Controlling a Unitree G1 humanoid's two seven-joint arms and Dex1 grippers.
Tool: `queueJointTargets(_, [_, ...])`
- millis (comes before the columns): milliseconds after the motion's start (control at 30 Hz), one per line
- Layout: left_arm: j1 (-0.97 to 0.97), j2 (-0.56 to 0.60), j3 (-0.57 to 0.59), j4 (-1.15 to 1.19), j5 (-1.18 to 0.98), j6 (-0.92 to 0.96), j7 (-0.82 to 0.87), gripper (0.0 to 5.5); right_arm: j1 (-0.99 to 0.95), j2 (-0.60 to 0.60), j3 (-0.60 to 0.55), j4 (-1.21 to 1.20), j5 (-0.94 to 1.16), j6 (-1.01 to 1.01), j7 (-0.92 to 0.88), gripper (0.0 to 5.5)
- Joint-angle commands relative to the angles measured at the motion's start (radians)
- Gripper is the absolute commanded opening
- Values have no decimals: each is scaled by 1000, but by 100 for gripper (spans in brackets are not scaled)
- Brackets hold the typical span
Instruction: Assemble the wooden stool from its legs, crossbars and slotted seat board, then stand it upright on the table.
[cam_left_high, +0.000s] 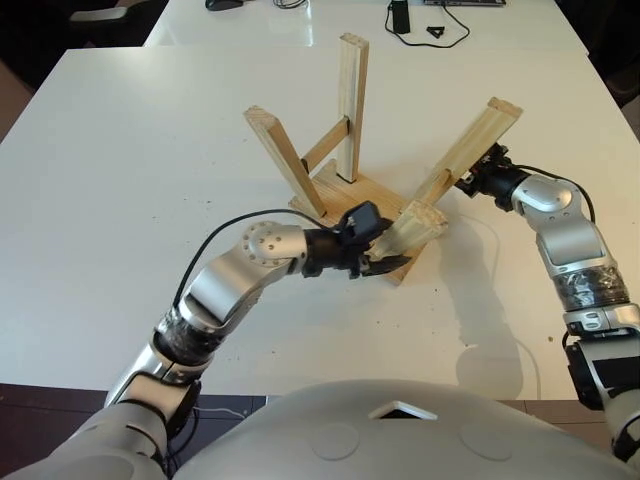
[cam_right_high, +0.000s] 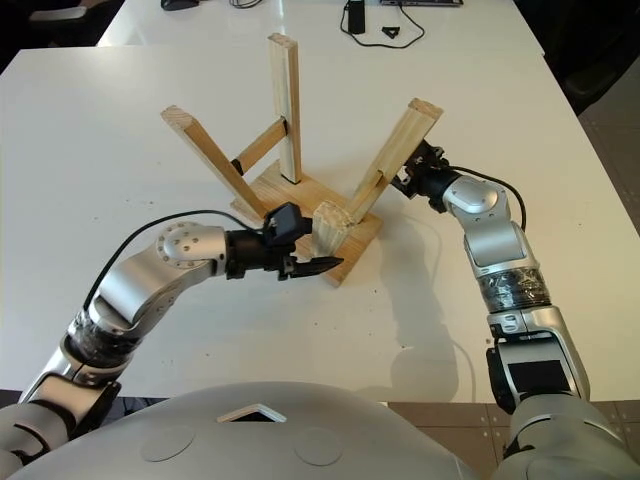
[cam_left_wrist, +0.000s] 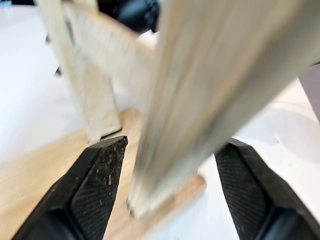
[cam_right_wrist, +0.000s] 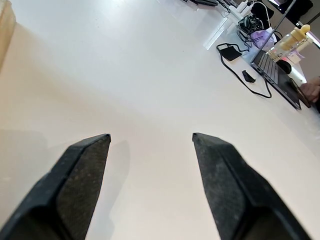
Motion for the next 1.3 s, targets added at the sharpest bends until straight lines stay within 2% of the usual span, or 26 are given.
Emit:
queueJointTargets(33, [243, 178, 181, -22, 13, -103, -67, 310, 45, -82, -67, 11, -12, -17, 25, 303])
queueJointTargets(167, [455, 251, 348, 19, -7, -254, -158, 310, 208, -163, -124, -119, 59, 60, 149, 303])
queueJointTargets(300, [399, 213, 453, 224, 25, -371, -129, 310, 425, -263, -171, -386, 275, 214, 424, 303])
queueJointTargets(400, [225, 162, 454, 418, 134, -416, 17, 310, 524, -339, -167, -516, 370, 213, 606, 303])
queueJointTargets(500, [52, 91, 440, 608, 201, -473, 119, 310, 508, -353, -117, -528, 357, 211, 654, 303])
queueJointTargets(700, [-175, -2, 323, 1043, 361, -735, 136, 310, 281, -247, 41, -286, 82, 60, 502, 303])
queueJointTargets(833, [-217, -37, 245, 1203, 415, -867, 51, 310, 207, -170, 84, -209, 35, 11, 468, 303])
queueJointTargets(933, [-145, -32, 166, 1131, 409, -860, -99, 310, 179, -111, 115, -198, 25, -11, 460, 303])
queueJointTargets(1067, [26, 44, 111, 809, 336, -763, -243, 310, 130, -29, 126, -141, 20, -29, 426, 303])
queueJointTargets(1200, [183, 137, 109, 536, 274, -662, -283, 310, 85, 39, 125, -40, -15, -73, 359, 303])
queueJointTargets(1300, [241, 162, 135, 464, 270, -616, -249, 310, 72, 62, 127, -10, -26, -93, 337, 303])
